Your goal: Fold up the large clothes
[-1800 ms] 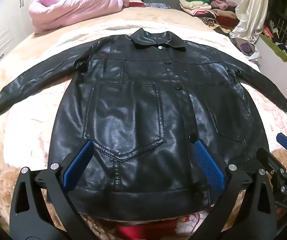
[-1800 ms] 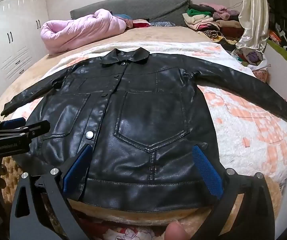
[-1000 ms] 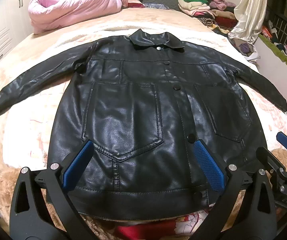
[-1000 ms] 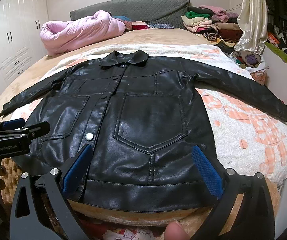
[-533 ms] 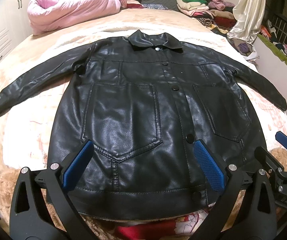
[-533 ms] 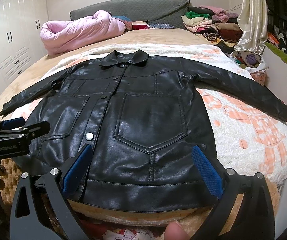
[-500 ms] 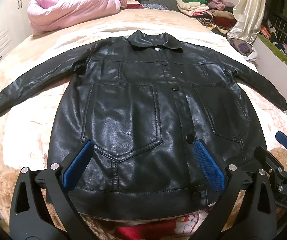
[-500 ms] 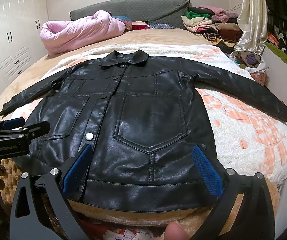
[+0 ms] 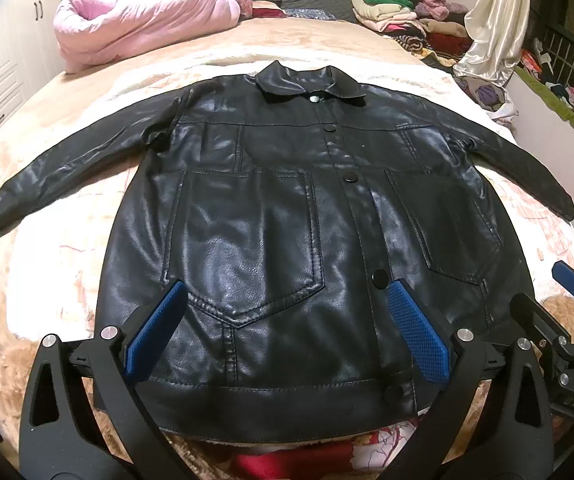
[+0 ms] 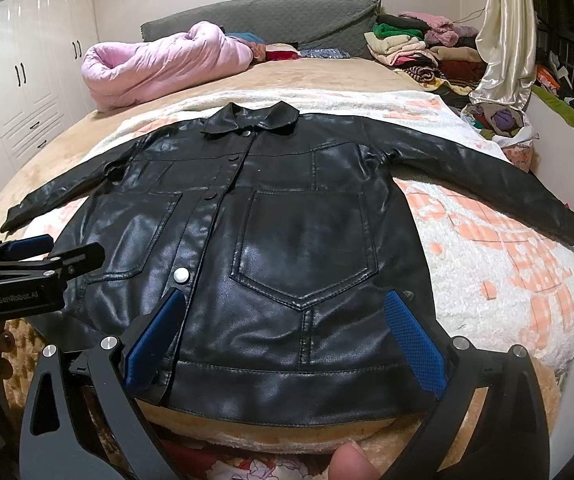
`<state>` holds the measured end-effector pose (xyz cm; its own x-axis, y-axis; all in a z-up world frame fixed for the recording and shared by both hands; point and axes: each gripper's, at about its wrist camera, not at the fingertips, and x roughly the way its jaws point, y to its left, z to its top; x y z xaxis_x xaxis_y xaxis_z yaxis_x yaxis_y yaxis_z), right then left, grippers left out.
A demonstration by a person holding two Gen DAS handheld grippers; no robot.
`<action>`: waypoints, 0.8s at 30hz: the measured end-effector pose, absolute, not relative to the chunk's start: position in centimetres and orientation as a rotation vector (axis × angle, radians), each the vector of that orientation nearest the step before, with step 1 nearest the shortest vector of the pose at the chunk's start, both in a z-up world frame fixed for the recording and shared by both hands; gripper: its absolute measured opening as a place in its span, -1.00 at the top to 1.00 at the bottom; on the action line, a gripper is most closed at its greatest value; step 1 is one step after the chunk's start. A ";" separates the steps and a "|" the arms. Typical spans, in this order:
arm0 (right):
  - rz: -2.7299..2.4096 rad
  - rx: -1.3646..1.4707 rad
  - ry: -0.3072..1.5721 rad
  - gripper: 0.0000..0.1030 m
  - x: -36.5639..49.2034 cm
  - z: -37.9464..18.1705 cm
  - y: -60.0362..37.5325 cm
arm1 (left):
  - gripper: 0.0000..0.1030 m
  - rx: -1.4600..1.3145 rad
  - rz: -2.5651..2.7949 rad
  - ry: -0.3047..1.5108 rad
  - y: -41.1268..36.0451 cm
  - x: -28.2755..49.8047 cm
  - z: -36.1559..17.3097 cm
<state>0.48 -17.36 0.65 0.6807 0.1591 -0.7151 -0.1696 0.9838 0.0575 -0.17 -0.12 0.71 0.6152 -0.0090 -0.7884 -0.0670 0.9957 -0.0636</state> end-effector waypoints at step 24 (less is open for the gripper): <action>0.178 0.002 0.821 -0.92 2.7 0.5 -17.0 | -0.82 -0.093 0.029 0.918 0.2 2.4 0.5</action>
<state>2.67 -17.04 0.45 0.6678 0.1584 -0.7273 -0.1571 0.9851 0.0703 2.36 0.17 0.52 0.6074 -0.0147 -0.7942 -0.0648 0.9956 -0.0680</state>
